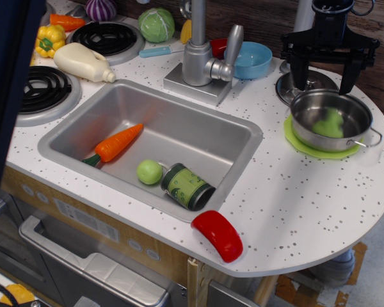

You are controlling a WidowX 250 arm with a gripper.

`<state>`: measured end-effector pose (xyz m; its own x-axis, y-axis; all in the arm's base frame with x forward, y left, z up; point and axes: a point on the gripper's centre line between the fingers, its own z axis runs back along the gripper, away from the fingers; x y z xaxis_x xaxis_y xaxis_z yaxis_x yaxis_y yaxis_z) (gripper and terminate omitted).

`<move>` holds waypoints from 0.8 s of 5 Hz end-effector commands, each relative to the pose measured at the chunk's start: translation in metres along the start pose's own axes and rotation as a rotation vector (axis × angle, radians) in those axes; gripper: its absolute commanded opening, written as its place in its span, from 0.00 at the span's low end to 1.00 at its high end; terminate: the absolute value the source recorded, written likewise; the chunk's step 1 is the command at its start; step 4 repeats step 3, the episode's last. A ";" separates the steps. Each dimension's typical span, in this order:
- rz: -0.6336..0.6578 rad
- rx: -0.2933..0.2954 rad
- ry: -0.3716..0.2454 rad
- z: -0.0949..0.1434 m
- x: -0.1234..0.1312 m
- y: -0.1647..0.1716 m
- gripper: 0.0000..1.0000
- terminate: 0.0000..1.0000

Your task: Put broccoli in pot or pan

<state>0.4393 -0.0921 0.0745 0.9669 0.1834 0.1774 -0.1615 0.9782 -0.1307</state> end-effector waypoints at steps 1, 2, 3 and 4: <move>0.009 -0.023 -0.063 0.021 0.012 -0.006 1.00 0.00; 0.009 -0.023 -0.063 0.021 0.012 -0.006 1.00 0.00; 0.009 -0.023 -0.063 0.021 0.012 -0.006 1.00 1.00; 0.009 -0.023 -0.063 0.021 0.012 -0.006 1.00 1.00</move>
